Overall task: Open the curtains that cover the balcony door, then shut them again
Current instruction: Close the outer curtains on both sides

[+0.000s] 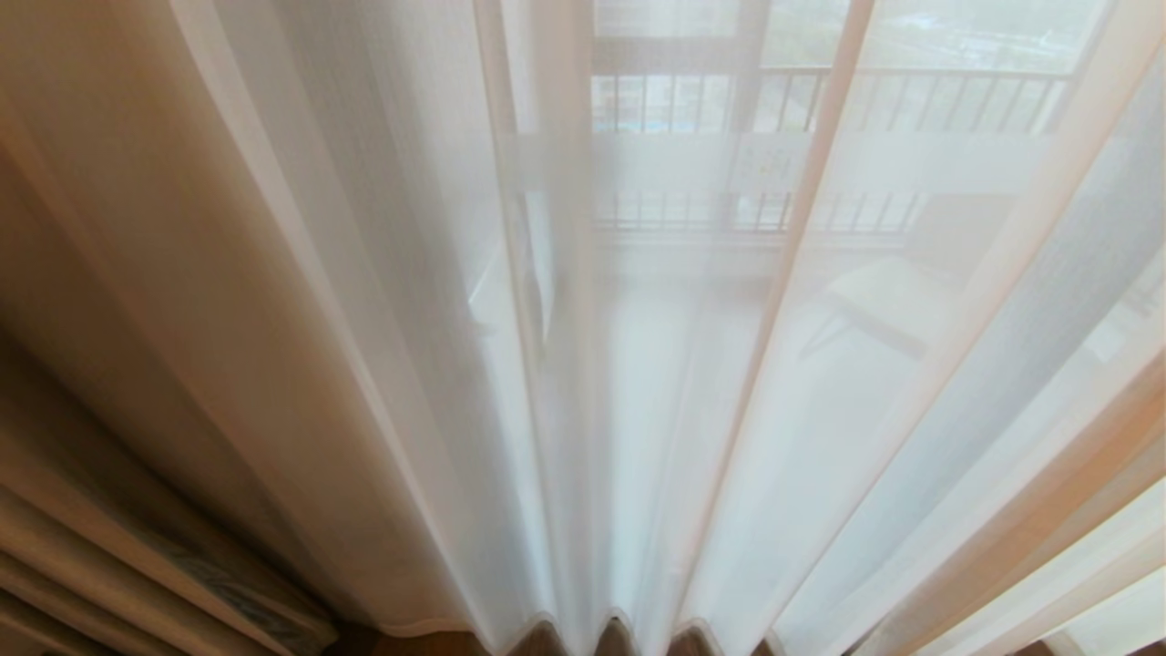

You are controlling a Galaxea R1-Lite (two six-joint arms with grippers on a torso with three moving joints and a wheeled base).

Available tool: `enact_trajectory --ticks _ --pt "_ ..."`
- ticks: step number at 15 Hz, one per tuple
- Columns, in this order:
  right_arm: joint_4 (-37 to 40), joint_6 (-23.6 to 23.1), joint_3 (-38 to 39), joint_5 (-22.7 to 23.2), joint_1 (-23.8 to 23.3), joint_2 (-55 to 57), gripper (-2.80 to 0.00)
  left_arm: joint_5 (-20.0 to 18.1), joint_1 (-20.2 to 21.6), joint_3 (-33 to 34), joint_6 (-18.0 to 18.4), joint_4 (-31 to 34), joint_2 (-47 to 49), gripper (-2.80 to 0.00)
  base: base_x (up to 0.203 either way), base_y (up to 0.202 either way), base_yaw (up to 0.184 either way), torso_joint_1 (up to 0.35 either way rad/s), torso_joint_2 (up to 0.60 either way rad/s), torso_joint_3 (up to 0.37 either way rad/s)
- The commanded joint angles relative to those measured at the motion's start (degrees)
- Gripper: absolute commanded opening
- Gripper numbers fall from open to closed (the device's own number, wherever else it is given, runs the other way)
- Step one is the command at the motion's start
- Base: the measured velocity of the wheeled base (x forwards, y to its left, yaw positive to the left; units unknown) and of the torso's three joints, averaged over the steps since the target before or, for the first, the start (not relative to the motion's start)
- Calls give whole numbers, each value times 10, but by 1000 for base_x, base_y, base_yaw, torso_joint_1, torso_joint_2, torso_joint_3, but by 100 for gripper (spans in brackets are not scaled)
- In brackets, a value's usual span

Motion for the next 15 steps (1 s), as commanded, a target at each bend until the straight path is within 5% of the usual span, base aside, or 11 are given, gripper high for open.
enact_trajectory --ticks 1,4,8,11,12,15 --pt "0 0 0 0 0 0 -280 2 66 -51 0 -5 92 -280 0 0 0 0 0 0" --pt "0 0 0 0 0 0 -280 -22 155 -71 0 -52 151 -280 0 0 0 0 0 0" --pt "0 0 0 0 0 0 -280 -152 318 -93 2 -103 226 -280 0 0 0 0 0 0" --pt "0 0 0 0 0 0 -280 -188 378 -115 3 -164 296 -280 0 0 0 0 0 0" --pt "0 0 0 0 0 0 -280 -190 393 -123 3 -179 315 0 0 0 0 0 0 0" --pt "0 0 0 0 0 0 -280 -192 420 -137 3 -210 358 0 0 0 0 0 0 0"
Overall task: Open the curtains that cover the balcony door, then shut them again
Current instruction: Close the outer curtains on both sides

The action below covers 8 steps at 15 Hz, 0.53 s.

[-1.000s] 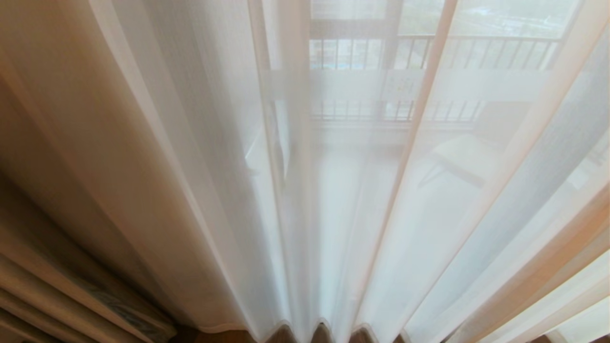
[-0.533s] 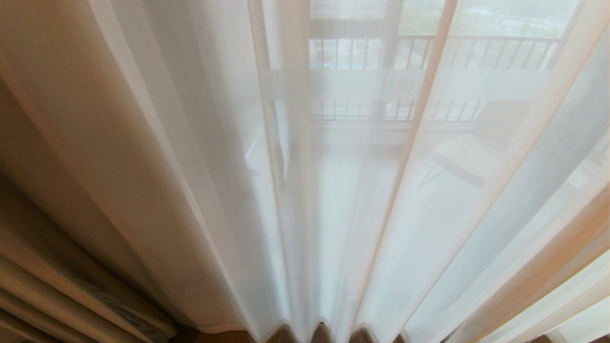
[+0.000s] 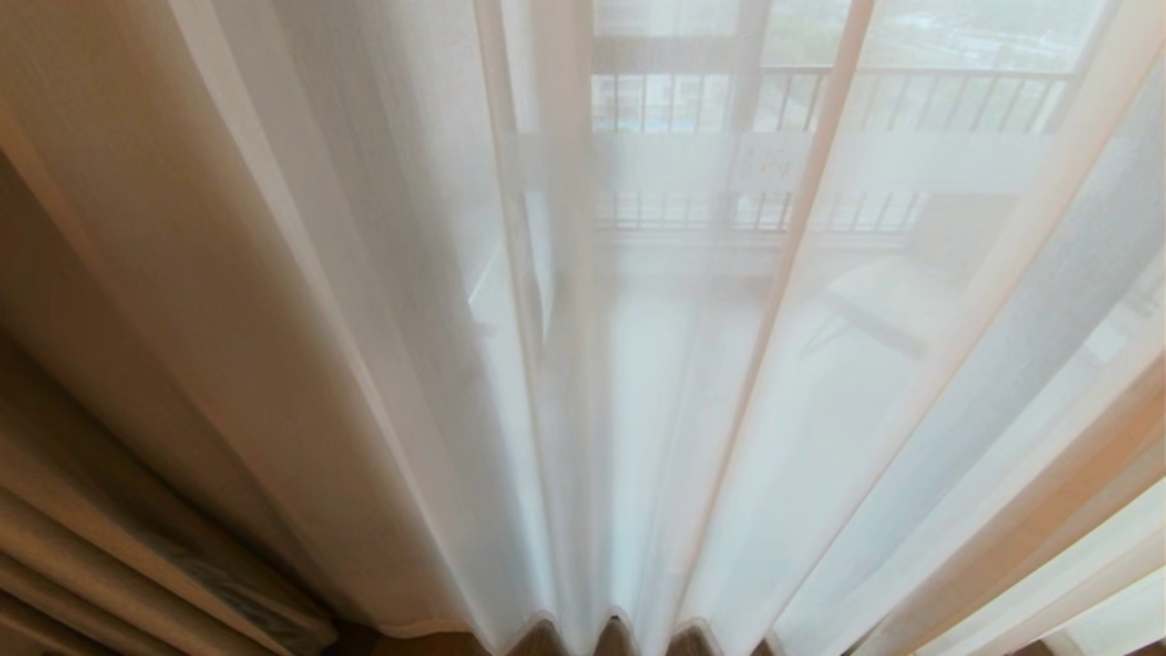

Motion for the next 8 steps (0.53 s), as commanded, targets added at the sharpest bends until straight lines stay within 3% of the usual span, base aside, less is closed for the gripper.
enact_trajectory --ticks 1,6,8 --pt "0 0 0 0 0 0 -280 1 16 -7 -1 -32 57 0 0 0 0 0 0 0" --pt "0 0 0 0 0 0 -280 -1 24 -8 -4 -86 108 0 0 0 0 0 0 0" --pt "0 0 0 0 0 0 -280 -23 26 -9 -10 -87 128 0 0 0 0 0 0 0"
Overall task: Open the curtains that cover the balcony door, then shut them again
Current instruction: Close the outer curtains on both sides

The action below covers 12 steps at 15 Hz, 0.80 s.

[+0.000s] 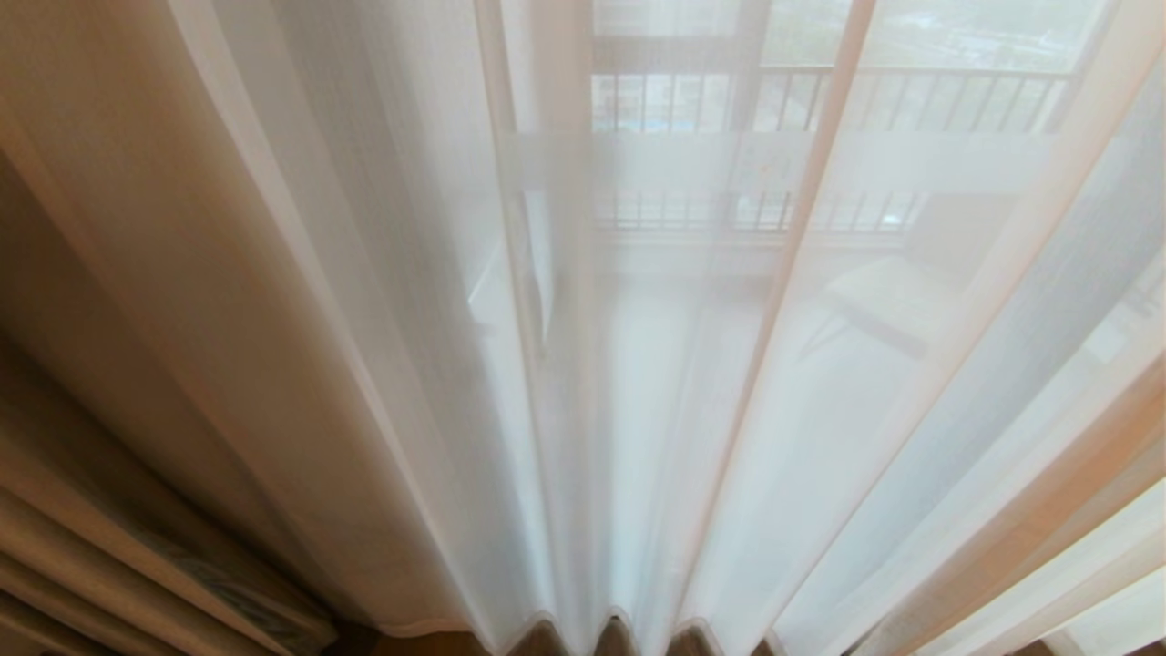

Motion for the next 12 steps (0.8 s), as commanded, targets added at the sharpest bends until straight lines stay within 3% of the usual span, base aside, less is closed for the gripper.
enact_trajectory --ticks 1,6,12 --pt "0 0 0 0 0 0 -280 -13 5 -7 -9 -2 37 0 0 0 0 0 0 0" --pt "0 0 0 0 0 0 -280 -23 6 -63 -27 -3 103 0 0 0 0 0 0 0" --pt "0 0 0 0 0 0 -280 -105 5 -110 -56 -23 160 0 0 0 0 0 0 0"
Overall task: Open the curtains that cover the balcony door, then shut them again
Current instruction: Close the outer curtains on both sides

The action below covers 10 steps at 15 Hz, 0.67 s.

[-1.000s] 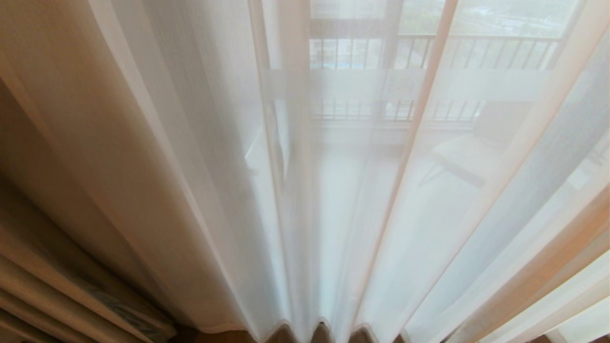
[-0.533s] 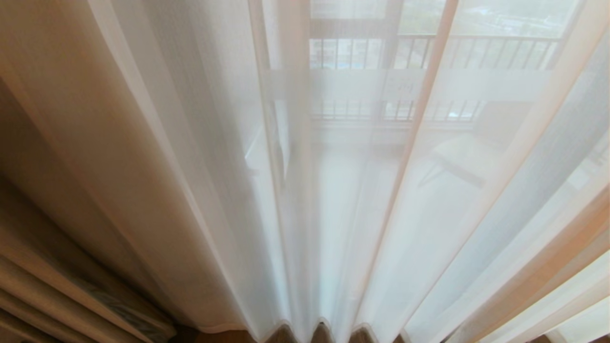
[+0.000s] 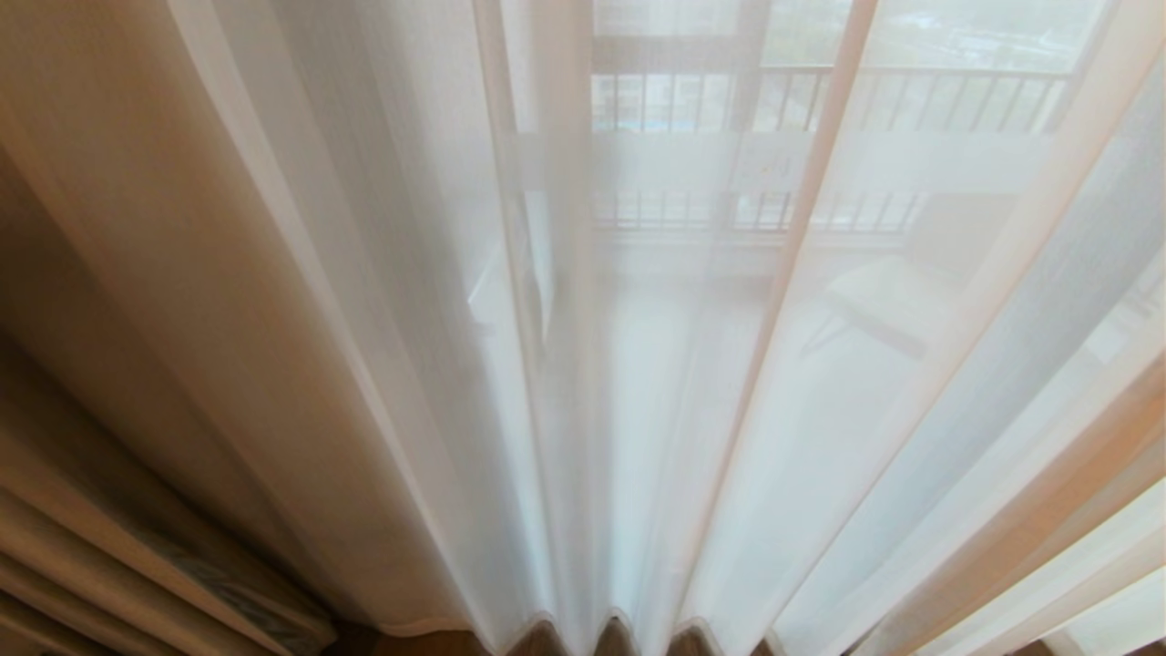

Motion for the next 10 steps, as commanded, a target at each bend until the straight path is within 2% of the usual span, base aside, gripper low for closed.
enact_trajectory --ticks 1,3,10 --pt "0 0 0 0 0 0 -280 -27 0 -9 -7 -52 33 0 0 0 0 0 0 0" --pt "0 0 0 0 0 0 -280 -56 -3 -12 -11 -106 54 0 0 0 0 0 0 0" --pt "0 0 0 0 0 0 -280 -74 -28 -42 -25 -120 82 0 0 0 0 0 0 0"
